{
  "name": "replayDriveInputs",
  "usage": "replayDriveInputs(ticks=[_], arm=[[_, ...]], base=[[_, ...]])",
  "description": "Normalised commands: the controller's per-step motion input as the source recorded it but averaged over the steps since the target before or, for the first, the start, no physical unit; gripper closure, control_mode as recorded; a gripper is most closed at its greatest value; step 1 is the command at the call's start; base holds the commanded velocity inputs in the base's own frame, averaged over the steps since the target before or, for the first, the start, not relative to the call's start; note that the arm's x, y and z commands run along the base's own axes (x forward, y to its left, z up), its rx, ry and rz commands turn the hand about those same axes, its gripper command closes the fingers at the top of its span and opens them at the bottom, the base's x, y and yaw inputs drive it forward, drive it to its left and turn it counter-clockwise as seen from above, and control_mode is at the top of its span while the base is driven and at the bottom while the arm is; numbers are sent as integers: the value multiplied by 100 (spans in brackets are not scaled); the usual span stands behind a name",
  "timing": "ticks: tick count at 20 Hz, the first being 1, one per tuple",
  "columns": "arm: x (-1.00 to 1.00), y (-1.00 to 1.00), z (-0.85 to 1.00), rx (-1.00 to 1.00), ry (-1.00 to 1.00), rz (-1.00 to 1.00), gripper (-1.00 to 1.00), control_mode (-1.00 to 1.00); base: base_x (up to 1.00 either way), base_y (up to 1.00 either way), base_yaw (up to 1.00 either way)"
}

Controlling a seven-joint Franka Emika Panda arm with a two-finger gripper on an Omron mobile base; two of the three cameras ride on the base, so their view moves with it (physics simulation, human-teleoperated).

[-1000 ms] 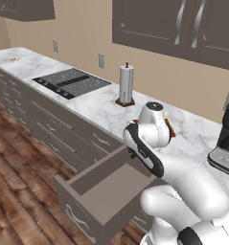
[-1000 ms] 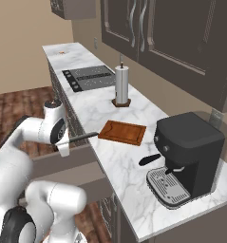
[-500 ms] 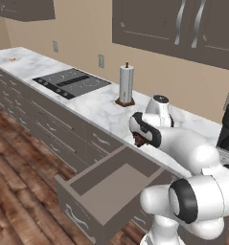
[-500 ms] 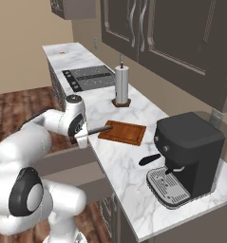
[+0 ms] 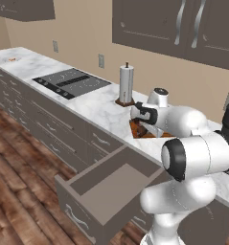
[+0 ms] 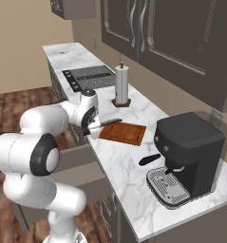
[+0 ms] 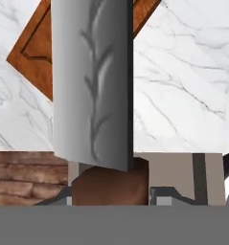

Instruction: Pick up the knife from the drawer and place it on the cutting board. Then place the meat from the plate to the cutting board.

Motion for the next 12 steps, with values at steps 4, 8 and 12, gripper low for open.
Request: replayDriveInputs(ticks=[4, 8, 12], arm=[[67, -24, 0, 0, 0, 1, 100, -100], [60, -12, -2, 0, 0, 0, 100, -100], [61, -17, -1, 0, 0, 0, 100, -100]], base=[[0, 0, 0], [0, 0, 0], [0, 0, 0]])
